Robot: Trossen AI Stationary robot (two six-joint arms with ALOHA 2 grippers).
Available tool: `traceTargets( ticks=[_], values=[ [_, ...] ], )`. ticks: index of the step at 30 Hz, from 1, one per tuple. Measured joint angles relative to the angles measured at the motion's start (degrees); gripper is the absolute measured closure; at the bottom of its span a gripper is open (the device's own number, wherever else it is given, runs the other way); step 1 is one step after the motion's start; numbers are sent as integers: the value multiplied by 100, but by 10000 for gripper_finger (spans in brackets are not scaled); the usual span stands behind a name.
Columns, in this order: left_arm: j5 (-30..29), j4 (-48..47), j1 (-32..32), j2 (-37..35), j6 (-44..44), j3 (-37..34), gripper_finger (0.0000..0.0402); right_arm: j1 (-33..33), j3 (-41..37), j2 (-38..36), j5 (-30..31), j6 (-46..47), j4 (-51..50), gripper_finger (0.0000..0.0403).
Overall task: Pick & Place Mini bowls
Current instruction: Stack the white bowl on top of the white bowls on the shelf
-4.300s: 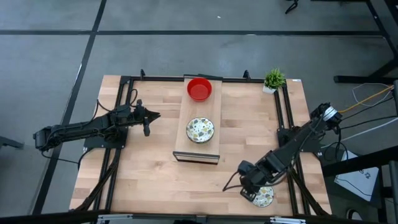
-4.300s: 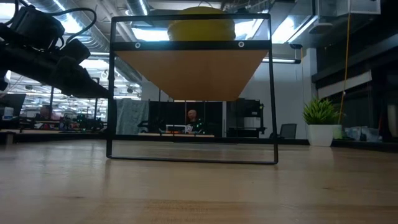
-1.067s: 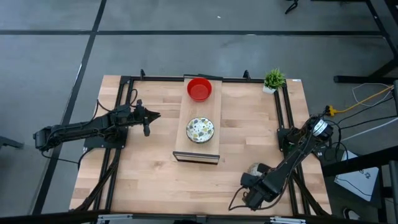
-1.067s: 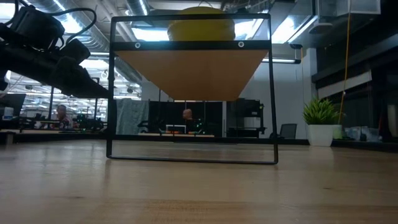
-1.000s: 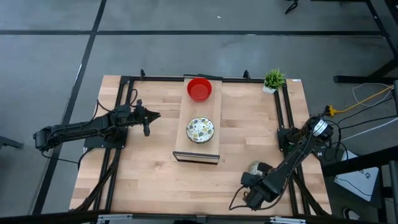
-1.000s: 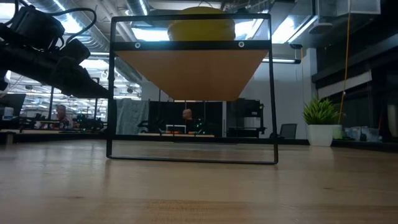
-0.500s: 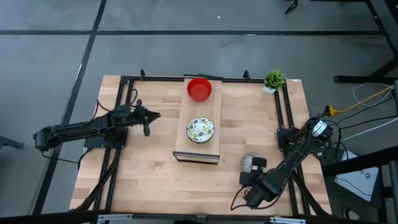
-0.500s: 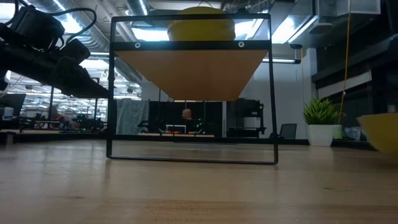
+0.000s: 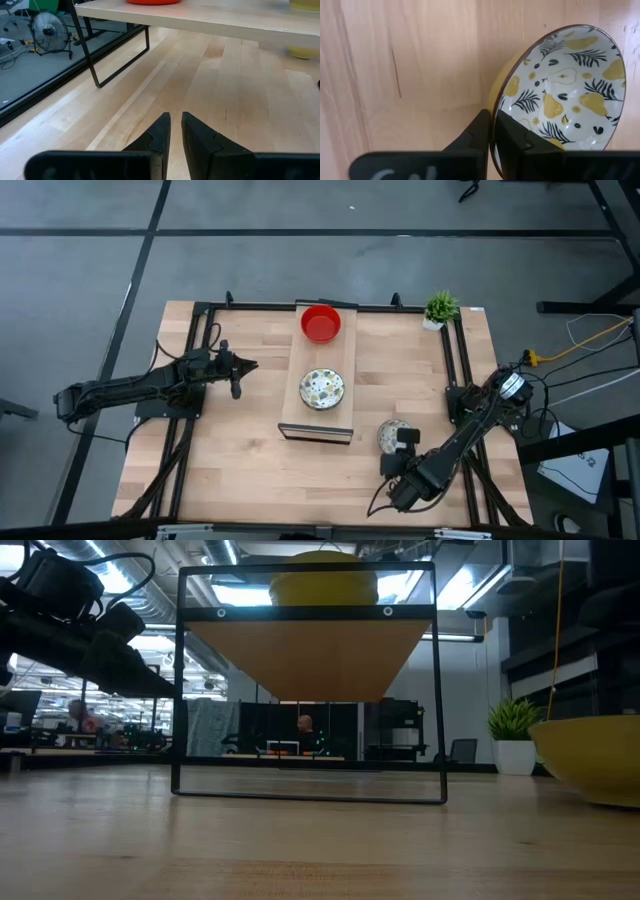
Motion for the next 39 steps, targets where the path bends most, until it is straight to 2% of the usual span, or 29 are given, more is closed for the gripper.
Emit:
traceTargets(
  ticks=[9,21,26,32,39],
  values=[
    [0,-2,-2,2,0,0,359,-302,0,-2,22,22,370,373],
    [0,0,0,0,0,0,359,-391,9,-7,73,156,633,372],
    [-2,-2,0,2,0,0,359,-388,11,-23,215,88,586,390],
    [-1,-1,-2,1,0,0,359,-388,13,-24,262,58,591,391],
    [-1,-2,-2,2,0,0,359,-369,13,-15,726,292,513,392]
  ],
)
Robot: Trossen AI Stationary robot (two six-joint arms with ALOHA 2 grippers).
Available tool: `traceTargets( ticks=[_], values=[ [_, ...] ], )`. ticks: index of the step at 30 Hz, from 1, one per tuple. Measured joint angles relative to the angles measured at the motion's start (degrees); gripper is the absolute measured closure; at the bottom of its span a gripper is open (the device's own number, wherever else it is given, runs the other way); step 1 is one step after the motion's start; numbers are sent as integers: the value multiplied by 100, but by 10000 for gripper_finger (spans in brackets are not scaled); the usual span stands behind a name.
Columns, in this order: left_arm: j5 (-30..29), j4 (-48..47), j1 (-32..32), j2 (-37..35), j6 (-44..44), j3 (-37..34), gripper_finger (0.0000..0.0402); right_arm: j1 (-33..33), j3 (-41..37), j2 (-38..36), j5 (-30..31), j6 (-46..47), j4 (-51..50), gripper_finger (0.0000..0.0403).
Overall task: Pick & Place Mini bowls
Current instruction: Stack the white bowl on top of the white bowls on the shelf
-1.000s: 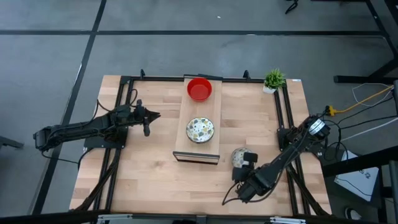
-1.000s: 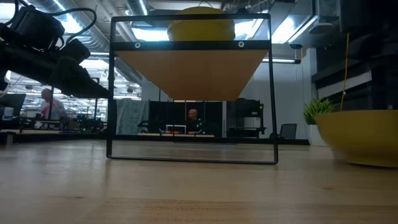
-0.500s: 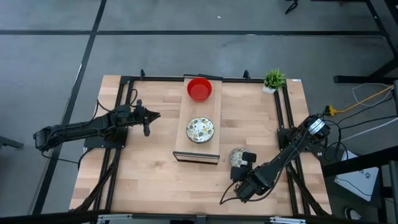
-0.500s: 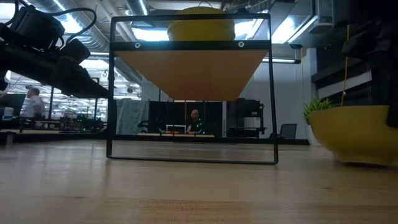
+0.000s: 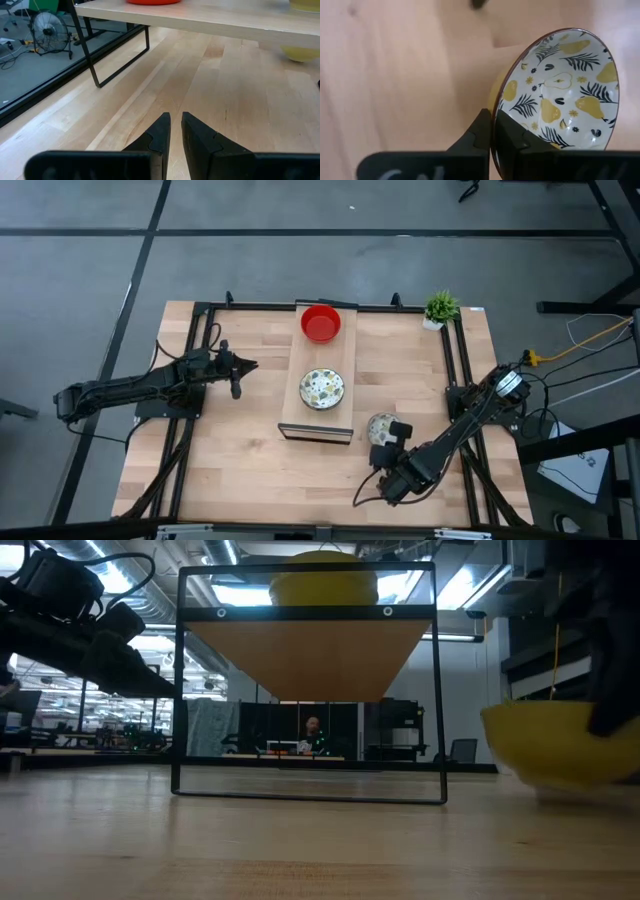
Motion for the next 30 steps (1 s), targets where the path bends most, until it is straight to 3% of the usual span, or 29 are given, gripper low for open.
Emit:
traceTargets(
  ticks=[9,17,30],
  values=[
    [-1,2,2,-2,0,0,359,2,1061,2,402,504,-1860,392],
    [0,0,2,0,0,0,359,2,2447,2,1165,235,-3386,392],
    [-1,0,0,0,0,0,359,-127,3944,-57,2741,-1045,-3469,392]
  ],
)
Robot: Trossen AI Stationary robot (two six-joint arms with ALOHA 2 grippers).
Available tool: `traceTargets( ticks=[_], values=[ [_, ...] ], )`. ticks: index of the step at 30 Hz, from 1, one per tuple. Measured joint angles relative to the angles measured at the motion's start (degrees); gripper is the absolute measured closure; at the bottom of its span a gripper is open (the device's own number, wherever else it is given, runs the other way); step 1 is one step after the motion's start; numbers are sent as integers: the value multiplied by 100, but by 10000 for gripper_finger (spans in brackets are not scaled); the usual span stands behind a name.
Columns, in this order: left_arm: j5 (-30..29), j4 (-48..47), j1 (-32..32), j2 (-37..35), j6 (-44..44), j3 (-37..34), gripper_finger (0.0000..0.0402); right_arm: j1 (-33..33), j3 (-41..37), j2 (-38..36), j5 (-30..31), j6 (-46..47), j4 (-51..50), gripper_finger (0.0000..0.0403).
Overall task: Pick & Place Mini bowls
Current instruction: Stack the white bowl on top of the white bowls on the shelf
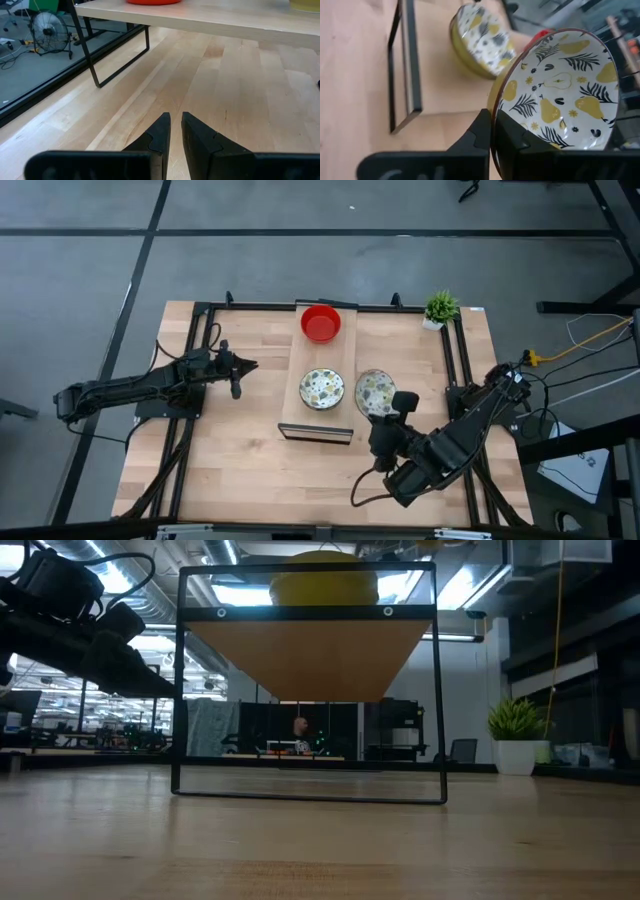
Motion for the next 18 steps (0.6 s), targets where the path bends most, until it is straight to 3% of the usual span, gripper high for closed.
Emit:
traceTargets(
  ticks=[7,18],
  values=[
    [2,0,0,0,0,0,359,-154,94,0,268,-308,41,390],
    [1,0,0,-2,0,0,359,-829,484,0,-549,-1987,759,390]
  ],
)
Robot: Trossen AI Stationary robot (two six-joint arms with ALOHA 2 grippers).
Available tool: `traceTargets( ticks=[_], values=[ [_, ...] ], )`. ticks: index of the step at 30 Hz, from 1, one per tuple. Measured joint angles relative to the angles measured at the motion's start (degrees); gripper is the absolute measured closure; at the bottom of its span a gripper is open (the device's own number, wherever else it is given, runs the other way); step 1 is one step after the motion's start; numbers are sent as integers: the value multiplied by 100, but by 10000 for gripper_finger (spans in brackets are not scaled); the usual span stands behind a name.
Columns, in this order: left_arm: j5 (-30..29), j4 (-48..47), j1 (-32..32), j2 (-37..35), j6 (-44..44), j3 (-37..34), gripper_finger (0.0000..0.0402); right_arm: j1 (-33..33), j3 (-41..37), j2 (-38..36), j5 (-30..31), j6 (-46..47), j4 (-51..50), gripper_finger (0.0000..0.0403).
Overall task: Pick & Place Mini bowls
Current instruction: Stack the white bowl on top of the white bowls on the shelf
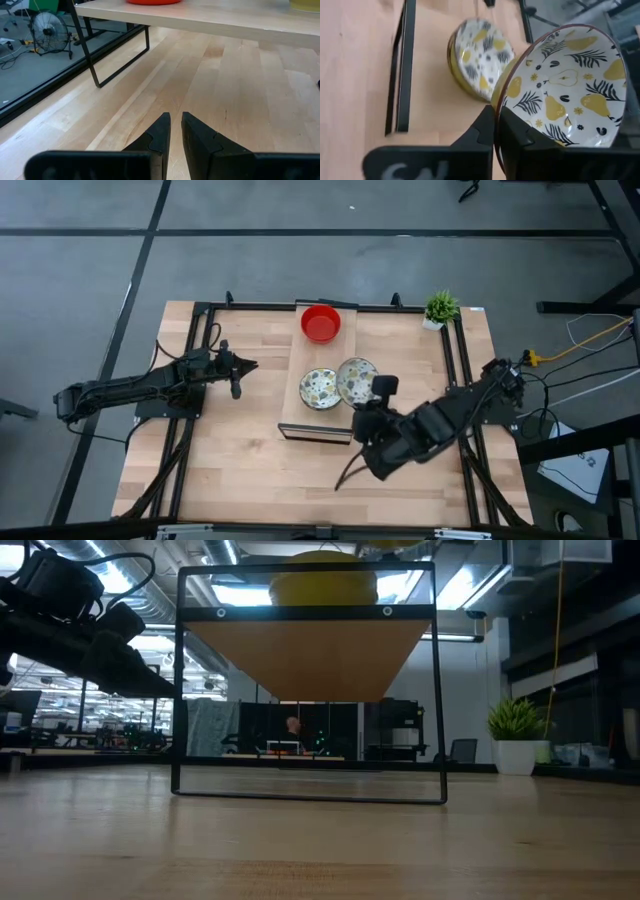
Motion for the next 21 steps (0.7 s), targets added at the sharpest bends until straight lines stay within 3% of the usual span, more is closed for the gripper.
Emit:
traceTargets(
  ticks=[13,21],
  values=[
    [1,0,1,2,0,0,359,-796,320,39,-1144,-1954,1788,390],
    [1,0,0,-1,0,0,359,-1086,320,120,-1599,-2128,1875,390]
  ],
)
